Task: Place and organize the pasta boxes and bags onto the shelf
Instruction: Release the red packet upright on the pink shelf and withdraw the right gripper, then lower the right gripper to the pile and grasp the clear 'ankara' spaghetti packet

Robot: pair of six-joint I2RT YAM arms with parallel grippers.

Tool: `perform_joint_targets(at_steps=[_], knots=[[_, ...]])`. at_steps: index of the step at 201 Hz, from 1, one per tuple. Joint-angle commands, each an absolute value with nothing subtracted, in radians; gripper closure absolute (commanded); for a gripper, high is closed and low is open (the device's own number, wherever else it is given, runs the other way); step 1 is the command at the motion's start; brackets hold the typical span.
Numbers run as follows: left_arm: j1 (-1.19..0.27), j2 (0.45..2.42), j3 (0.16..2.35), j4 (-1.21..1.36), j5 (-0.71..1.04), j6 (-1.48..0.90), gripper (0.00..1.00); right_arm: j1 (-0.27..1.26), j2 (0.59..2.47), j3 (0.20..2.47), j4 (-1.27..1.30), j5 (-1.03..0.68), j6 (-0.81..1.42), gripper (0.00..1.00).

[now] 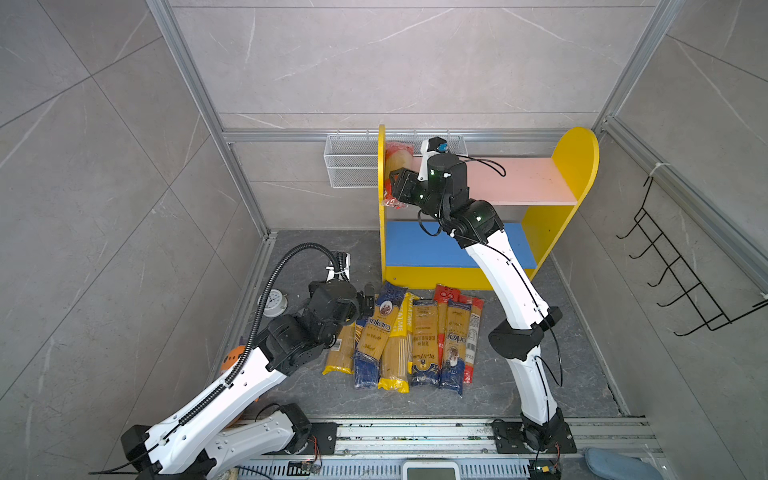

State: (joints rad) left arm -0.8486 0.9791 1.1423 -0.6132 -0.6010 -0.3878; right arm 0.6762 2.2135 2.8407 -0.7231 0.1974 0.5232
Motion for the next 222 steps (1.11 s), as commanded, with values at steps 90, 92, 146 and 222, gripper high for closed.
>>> perform_joint_targets(at_steps=[90, 92, 146, 222], knots=[[-0.850, 0.904, 1.154, -0.629, -0.583, -0.398, 0.00, 0.676, 1.901, 2.566, -0.718, 0.250, 0.430, 0.25], [-0.850, 0.903, 1.153, -0.630, -0.582, -0.399, 0.00, 0.676, 1.893, 2.548, -0.717, 0.250, 0.430, 0.25], [-0.850, 0.874, 1.125, -0.648, -0.510, -0.463, 0.00, 0.722, 1.587, 2.073, -0.680, 0.326, 0.422, 0.08], [-0.850, 0.840, 1.054, -0.649, -0.407, -0.552, 0.00, 0.850, 1.257, 1.440, -0.787, 0.409, 0.583, 0.09]])
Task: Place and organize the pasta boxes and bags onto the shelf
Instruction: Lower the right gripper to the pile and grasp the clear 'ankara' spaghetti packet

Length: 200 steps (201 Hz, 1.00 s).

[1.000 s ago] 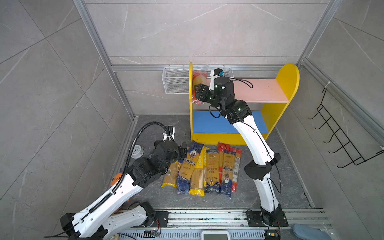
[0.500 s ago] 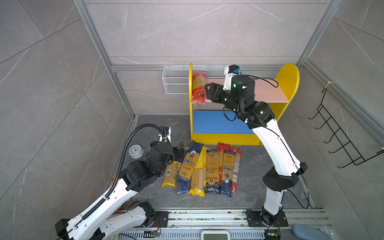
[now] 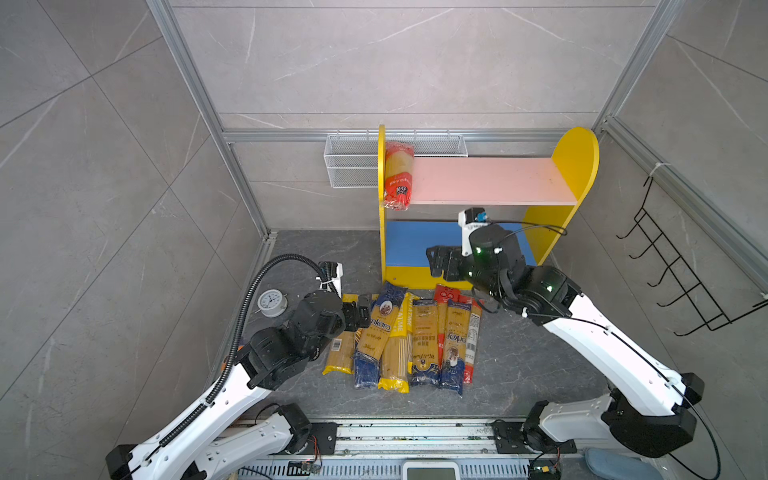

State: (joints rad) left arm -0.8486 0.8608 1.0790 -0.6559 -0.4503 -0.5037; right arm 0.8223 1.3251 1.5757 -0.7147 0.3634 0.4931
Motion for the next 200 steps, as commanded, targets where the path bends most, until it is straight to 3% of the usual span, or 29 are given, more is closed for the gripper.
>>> perform_joint_targets(at_steps=[1, 72, 200], knots=[[-0.850, 0.840, 1.051, -0.650, -0.407, -0.554, 0.00, 0.851, 1.253, 1.432, -0.787, 0.409, 0.586, 0.09], [-0.851, 0.823, 0.904, -0.631, -0.393, -0.646, 0.00, 0.891, 1.129, 1.019, -0.766, 0.370, 0.799, 0.09], [-0.850, 0.851, 0.744, -0.491, -0.283, -0.719, 0.00, 0.928, 1.136, 0.708, -0.671, 0.286, 0.960, 0.08]])
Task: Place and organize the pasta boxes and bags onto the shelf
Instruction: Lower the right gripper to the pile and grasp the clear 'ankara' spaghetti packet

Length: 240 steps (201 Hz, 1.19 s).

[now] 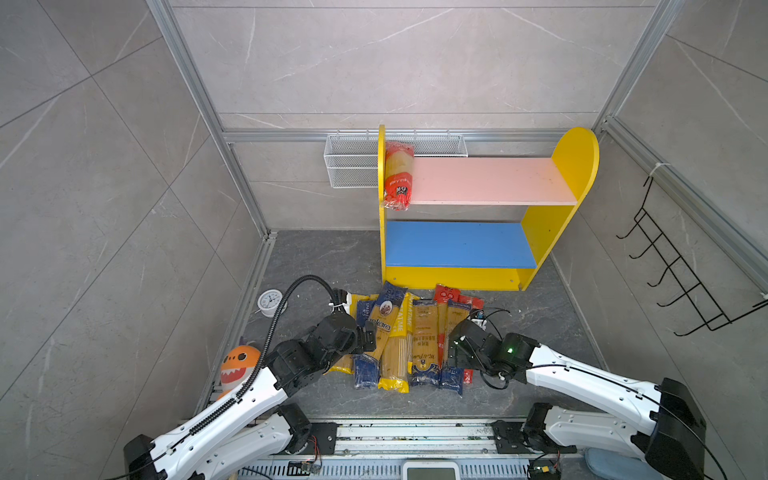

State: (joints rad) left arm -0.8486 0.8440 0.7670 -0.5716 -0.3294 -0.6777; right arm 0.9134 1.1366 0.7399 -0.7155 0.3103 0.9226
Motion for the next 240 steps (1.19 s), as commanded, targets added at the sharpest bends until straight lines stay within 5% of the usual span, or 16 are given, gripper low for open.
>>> perform_joint_targets(at_steps=[1, 163, 240], knots=[[-0.850, 0.851, 0.742, -0.489, -0.281, -0.721, 0.00, 0.928, 1.137, 0.707, -0.669, 0.285, 0.961, 0.08], [-0.917, 0.993, 0.738, -0.390, -0.223, -0.743, 0.00, 0.974, 1.332, 0.594, -0.486, 0.225, 1.019, 0.13], [-0.920, 0.980, 0.763, -0.431, -0.262, -0.721, 0.00, 0.983, 1.253, 0.608, -0.614, 0.265, 1.043, 0.54]])
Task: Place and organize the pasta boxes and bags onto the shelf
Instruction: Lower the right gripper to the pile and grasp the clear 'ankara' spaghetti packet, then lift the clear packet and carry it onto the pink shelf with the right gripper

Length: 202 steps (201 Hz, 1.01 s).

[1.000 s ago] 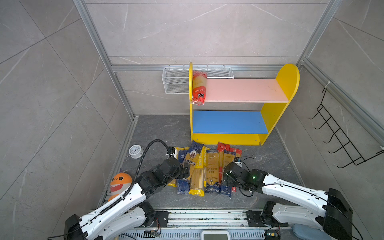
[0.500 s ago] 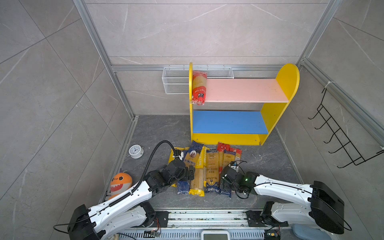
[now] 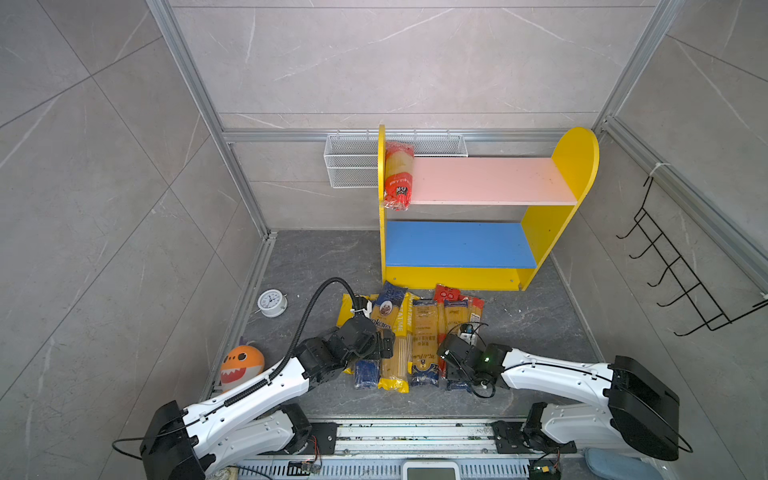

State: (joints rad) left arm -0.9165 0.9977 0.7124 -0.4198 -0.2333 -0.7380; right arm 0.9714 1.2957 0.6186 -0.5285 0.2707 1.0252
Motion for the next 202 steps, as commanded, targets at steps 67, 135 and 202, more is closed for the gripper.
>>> perform_joint_targets(at_steps=[67, 135, 202], knots=[[-0.920, 0.964, 0.792, -0.463, -0.290, -0.695, 0.00, 0.985, 1.149, 0.688, -0.726, 0.280, 0.994, 0.88], [-0.920, 0.948, 0.836, -0.514, -0.308, -0.668, 0.00, 0.985, 0.948, 0.828, -0.881, 0.309, 0.908, 1.00], [-0.920, 0.989, 0.919, -0.526, -0.298, -0.636, 0.00, 0.985, 0.829, 1.101, -1.073, 0.378, 0.792, 1.00]])
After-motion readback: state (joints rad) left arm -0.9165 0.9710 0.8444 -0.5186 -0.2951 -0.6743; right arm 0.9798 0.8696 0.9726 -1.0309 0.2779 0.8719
